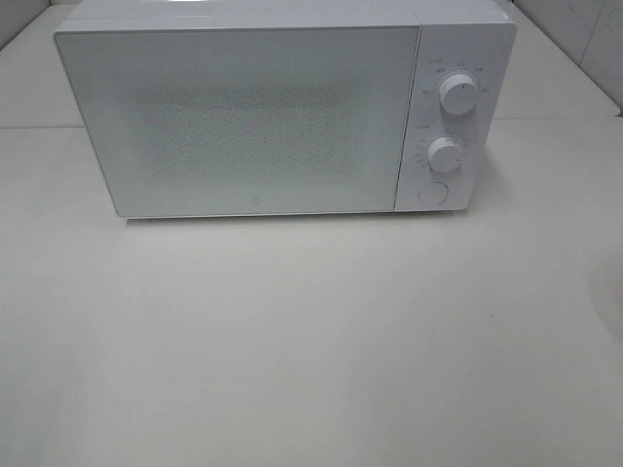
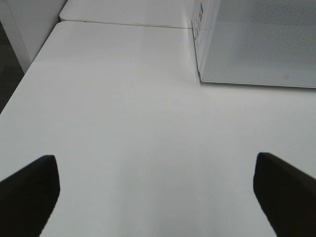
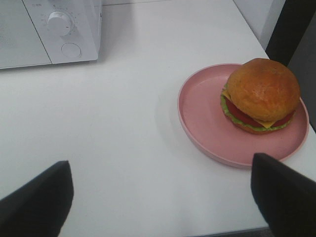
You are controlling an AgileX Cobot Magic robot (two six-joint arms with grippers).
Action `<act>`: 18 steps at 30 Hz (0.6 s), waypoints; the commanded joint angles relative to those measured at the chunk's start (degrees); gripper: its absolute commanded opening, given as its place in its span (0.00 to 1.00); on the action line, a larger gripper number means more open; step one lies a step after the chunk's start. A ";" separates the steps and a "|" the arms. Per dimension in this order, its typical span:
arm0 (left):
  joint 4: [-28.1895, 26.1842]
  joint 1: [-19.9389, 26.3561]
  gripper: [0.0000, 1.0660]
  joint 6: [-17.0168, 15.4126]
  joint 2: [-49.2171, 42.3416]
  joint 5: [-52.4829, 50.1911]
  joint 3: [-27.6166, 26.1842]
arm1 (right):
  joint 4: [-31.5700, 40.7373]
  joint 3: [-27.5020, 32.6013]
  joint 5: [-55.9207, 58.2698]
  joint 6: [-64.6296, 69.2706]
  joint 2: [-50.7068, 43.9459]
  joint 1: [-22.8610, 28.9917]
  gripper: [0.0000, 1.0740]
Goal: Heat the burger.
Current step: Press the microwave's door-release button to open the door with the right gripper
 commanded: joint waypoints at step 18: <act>-0.34 0.17 0.96 -0.11 -1.20 -0.46 0.11 | -0.06 0.11 -0.40 0.00 -1.26 -0.29 0.87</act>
